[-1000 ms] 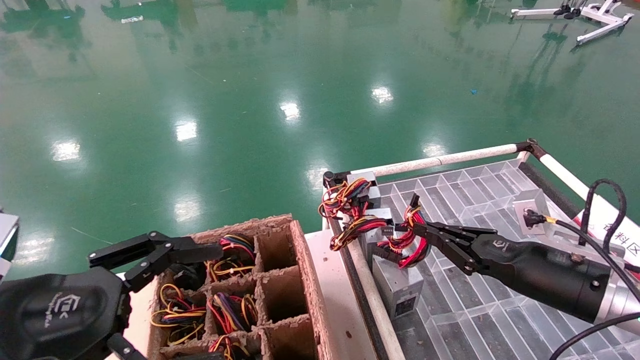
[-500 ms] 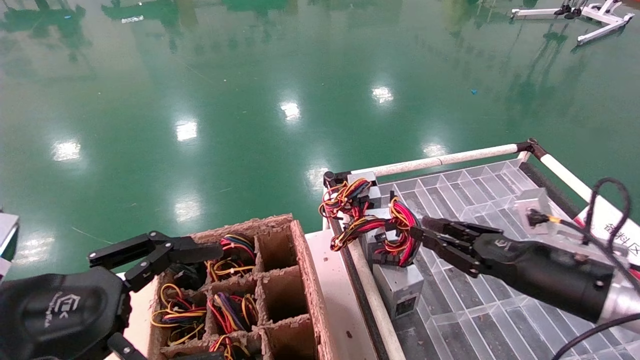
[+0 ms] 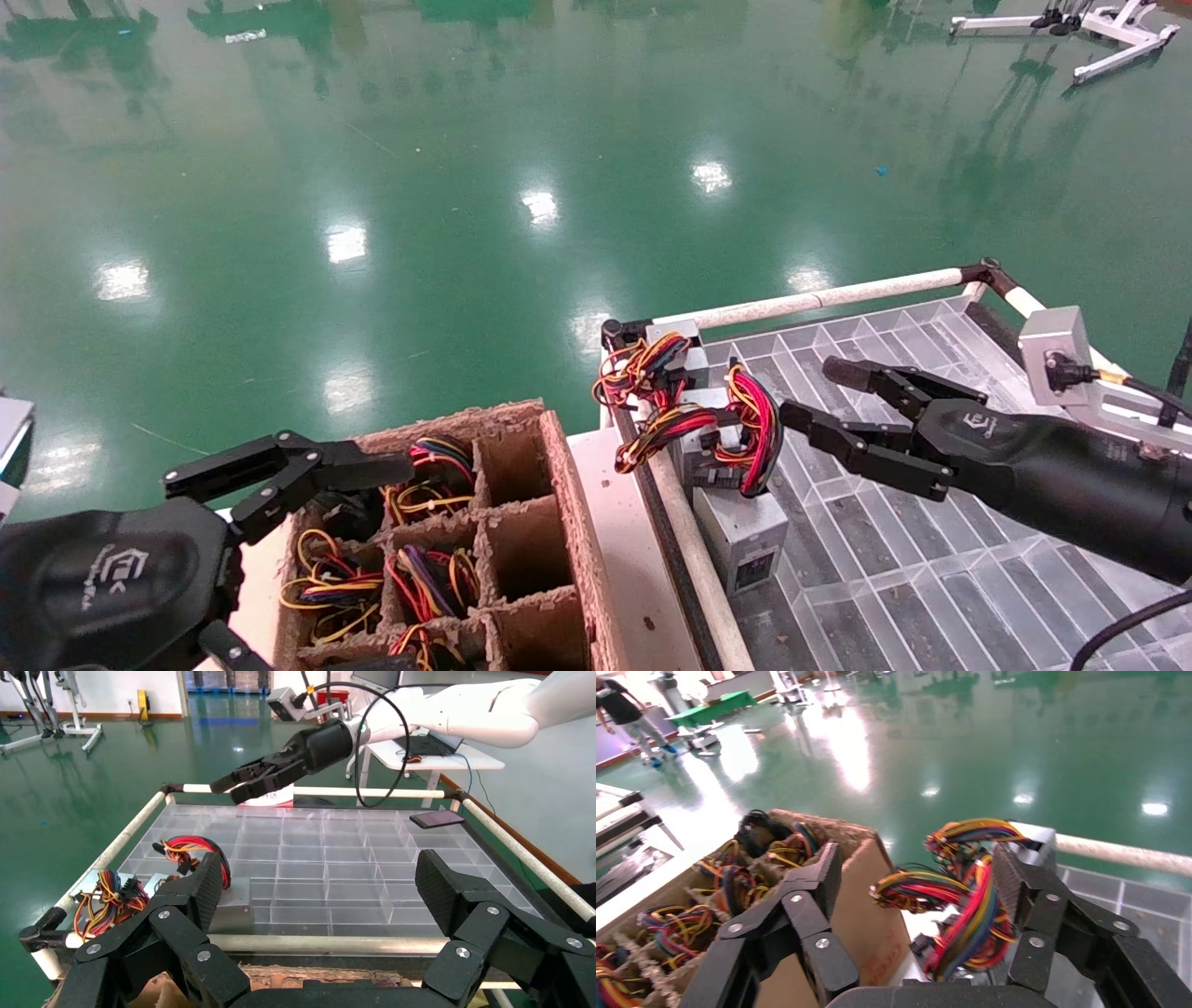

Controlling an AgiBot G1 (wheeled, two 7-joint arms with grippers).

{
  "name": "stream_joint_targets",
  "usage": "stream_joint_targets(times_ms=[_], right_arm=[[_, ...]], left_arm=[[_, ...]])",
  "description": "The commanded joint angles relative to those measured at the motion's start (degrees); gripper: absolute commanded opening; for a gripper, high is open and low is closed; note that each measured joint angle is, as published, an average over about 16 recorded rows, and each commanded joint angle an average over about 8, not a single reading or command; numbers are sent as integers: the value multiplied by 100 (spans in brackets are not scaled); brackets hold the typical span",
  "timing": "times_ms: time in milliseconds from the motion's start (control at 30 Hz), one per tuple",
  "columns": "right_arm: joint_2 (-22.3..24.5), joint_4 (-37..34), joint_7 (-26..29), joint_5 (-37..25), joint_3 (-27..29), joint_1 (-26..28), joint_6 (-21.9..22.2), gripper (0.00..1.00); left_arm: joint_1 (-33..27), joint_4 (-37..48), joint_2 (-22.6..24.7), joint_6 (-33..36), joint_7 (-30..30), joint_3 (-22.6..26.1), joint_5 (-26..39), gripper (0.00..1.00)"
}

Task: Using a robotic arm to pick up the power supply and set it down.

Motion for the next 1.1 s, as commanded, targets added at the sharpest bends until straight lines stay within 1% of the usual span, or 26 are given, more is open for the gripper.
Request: stream_joint_targets(times_ms=[33,1100], right_arm=[[27,92,6,43,-5,-13,-30,100],[426,1748,91,789,-212,-241,-620,100]], left_arm=[[0,0,0,0,0,0,0,100],[0,0,0,0,0,0,0,100]])
